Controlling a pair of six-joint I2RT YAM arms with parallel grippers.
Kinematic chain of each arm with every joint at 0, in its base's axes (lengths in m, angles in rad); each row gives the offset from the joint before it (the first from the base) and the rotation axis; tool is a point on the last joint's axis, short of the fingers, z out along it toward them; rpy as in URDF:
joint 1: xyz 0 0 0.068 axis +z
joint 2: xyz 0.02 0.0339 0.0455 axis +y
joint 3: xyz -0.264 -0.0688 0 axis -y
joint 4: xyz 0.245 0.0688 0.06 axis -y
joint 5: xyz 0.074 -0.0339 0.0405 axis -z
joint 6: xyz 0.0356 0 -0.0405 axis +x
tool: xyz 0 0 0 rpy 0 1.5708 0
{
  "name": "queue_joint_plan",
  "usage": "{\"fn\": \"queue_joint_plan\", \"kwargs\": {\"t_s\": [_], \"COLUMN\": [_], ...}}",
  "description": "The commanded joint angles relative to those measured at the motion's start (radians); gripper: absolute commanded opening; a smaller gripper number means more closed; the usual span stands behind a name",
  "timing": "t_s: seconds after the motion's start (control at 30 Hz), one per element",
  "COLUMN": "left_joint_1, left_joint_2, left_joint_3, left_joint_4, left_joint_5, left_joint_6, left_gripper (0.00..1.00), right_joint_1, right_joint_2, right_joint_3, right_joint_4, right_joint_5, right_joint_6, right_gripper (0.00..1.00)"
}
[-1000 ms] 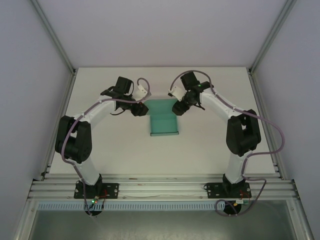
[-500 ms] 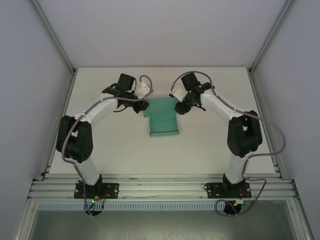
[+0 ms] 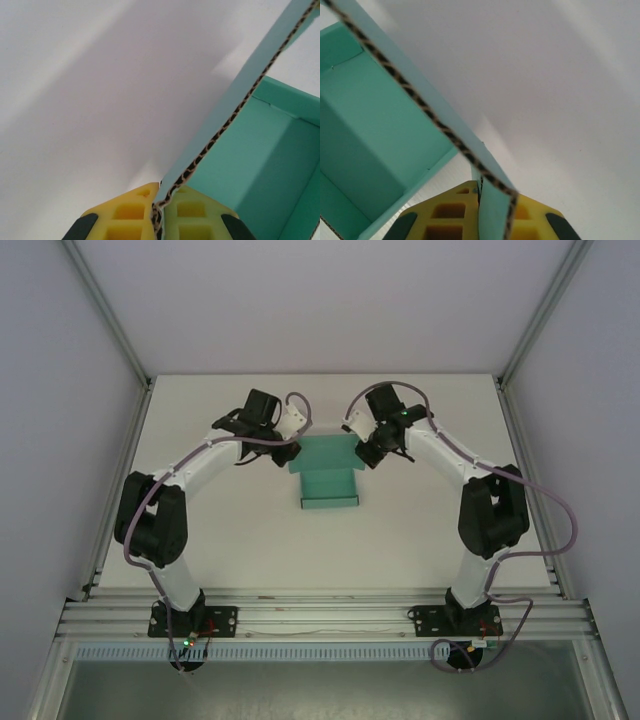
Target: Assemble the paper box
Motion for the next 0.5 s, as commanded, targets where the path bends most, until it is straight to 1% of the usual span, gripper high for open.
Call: {"fn": "queue_joint_plan", "kwargs": {"t_s": [0.0,0.1,0.2,0.3,0.33,0.43,0.47], "left_joint_1": [-0.027,-0.040,-0.050,-0.061,-0.069,-0.091,-0.092], "left_joint_2": [-0.042,-0.059,-0.057,-0.046,-0.043,-0.042,-0.039], "left_joint_3": [-0.029,-0.034,-0.011,-0.003,-0.005,-0.026,-0.034], "left_joint_4": [0.046,0.092,0.124,0.161,0.174,0.233,0.263], "left_joint_5": [-0.121,-0.190,-0.277,-0.300,-0.299,-0.364,-0.353], "left_joint_6": [-0.072,-0.172,-0.347,-0.487,-0.510,-0.610,-0.650], "left_gripper": [0.00,0.00,0.00,0.00,0.00,0.00,0.00], "right_joint_1": [-0.002,-0.001,0.008,0.024,0.031,0.056,0.066], "right_joint_2": [-0.043,-0.073,-0.108,-0.132,-0.135,-0.143,-0.142], "right_joint_3": [-0.019,-0.038,-0.070,-0.118,-0.131,-0.181,-0.197], "right_joint_4": [0.028,0.076,0.158,0.266,0.294,0.388,0.420], "right_joint_5": [0.018,0.026,0.033,0.070,0.087,0.154,0.169], "right_joint_6": [0.072,0.183,0.315,0.454,0.498,0.622,0.661], "right_gripper": [0.03,0.00,0.00,0.00,0.00,0.00,0.00]}}
